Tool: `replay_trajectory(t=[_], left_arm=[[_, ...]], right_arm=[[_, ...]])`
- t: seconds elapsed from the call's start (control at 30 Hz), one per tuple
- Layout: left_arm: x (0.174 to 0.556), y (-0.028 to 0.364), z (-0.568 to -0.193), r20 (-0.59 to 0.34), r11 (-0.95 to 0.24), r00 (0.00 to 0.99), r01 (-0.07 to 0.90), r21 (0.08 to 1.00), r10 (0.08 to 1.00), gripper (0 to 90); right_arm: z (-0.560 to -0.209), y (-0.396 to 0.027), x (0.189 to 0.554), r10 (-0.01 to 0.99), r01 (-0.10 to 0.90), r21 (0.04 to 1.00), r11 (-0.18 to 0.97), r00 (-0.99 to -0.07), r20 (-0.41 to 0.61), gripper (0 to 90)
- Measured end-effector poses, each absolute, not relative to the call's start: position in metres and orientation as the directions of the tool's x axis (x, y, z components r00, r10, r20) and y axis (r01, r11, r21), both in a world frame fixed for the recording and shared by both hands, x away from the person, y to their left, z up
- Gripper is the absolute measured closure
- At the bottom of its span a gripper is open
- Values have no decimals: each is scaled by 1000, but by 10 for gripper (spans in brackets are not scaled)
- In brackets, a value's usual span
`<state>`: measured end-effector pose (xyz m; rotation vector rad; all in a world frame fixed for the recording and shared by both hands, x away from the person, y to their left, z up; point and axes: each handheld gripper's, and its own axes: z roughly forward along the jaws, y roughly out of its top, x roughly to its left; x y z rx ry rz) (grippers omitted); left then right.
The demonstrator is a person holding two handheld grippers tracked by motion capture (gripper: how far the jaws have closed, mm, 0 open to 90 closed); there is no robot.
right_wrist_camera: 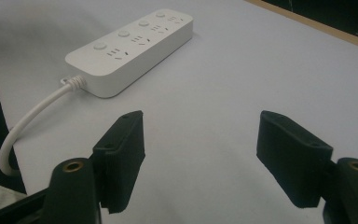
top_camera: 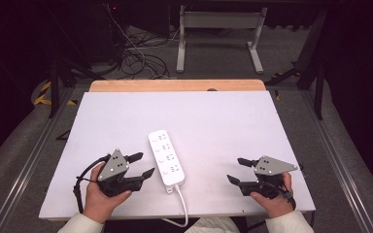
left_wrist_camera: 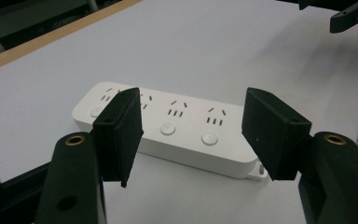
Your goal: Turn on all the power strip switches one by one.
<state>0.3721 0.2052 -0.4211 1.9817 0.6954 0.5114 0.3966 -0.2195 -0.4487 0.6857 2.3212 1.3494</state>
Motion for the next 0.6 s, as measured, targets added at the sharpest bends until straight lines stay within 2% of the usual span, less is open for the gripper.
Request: replay_trajectory(t=[0.37,0.53,0.6], left_arm=[[383,189,-420,67,-406,765,263,876,640,395],[391,186,-420,3,-420,801,311,853,599,407],[391,186,-420,6,-422,799,311,852,601,468]], right_arm=[[-449,-220,397,577,226,878,422,-814,-68,329],[-449,-220,397,576,225,878,423,-814,-69,331],[-449,-220,396,574,222,877,426,-816,-72,336]])
